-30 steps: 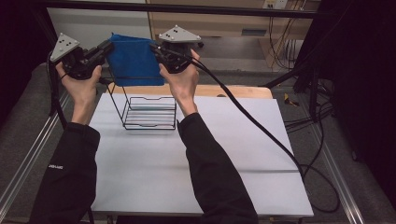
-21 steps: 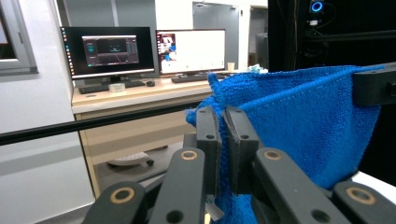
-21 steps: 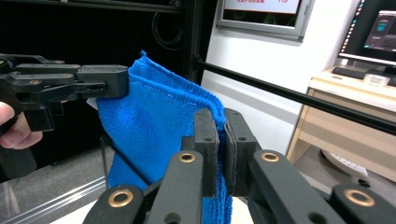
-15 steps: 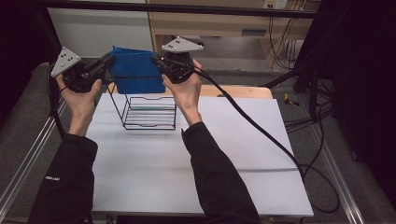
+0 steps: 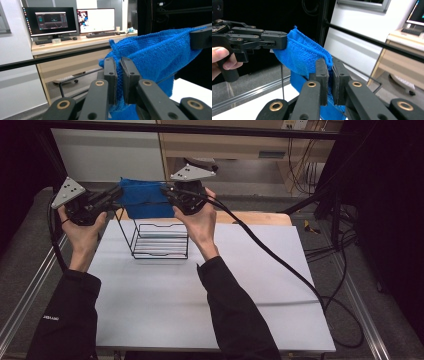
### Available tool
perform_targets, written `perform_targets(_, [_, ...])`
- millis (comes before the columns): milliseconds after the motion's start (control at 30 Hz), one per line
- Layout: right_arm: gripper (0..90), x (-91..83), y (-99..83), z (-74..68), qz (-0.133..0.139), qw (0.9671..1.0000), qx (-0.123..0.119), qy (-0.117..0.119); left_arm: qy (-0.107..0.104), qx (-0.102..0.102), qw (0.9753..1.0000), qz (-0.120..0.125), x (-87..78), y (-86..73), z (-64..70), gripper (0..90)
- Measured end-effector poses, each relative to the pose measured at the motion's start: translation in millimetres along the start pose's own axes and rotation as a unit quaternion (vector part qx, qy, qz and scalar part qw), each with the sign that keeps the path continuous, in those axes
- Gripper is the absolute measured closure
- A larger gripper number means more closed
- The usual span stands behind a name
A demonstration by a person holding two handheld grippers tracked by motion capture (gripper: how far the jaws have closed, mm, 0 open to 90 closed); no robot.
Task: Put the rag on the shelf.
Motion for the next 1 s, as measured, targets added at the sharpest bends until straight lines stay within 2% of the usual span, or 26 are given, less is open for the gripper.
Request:
perform_targets(67, [85.4,-1.0,-2.2,-0.8,-0.008,1.0,0.005,0.002,-0.001,0.007,1.0,-0.004,-2.0,-2.3,1.4,83.1])
perform_targets(167, [85.4,-2.0,-6.7,-1.2,-0.02,0.9997,0.009,0.007,-0.008,0.006,0.9999,-0.01,-5.1,-5.3,2.9,82.1])
perform_targets(300, [85.4,-2.6,-10.4,-3.3,-0.021,0.9996,0.014,0.015,-0.006,0.008,0.9998,-0.02,-8.2,-8.5,3.8,80.7])
perform_targets(567, [85.3,1.7,-18.8,-8.9,-0.041,0.9988,0.011,0.025,-0.008,0.007,0.999,-0.044,-16.1,-12.6,2.6,76.7])
perform_targets(667, [85.3,2.9,-21.3,-10.4,-0.047,0.9985,0.007,0.029,-0.011,0.006,0.9989,-0.046,-20.9,-7.4,1.1,72.3])
perform_targets(800, [85.3,4.2,-25.2,-11.1,-0.052,0.9981,0.005,0.034,-0.011,-0.011,0.9989,-0.043,-26.1,6.2,-1.7,62.5])
perform_targets(867, [85.3,5.0,-27.5,-11.7,-0.058,0.9977,0.001,0.035,-0.006,-0.018,0.999,-0.04,-27.7,13.8,-3.3,60.9])
perform_targets(933, [85.2,5.4,-28.9,-13.0,-0.062,0.9974,-0.002,0.036,-0.013,-0.03,0.9987,-0.039,-27.7,19.7,-2.8,60.9])
perform_targets(1000, [85.0,5.8,-30.1,-14.0,-0.066,0.997,-0.004,0.039,-0.017,-0.037,0.9979,-0.051,-25.7,20.7,-1.0,64.3])
Point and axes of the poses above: each handheld gripper's, and its own axes: x roughly forward along the jaws, y roughly out of its top, z roughly to its right, the point moved 6 cm from there along x, roughly forward along the jaws, and after that the axes turned 14 degrees about y, right-handed, at the moved point
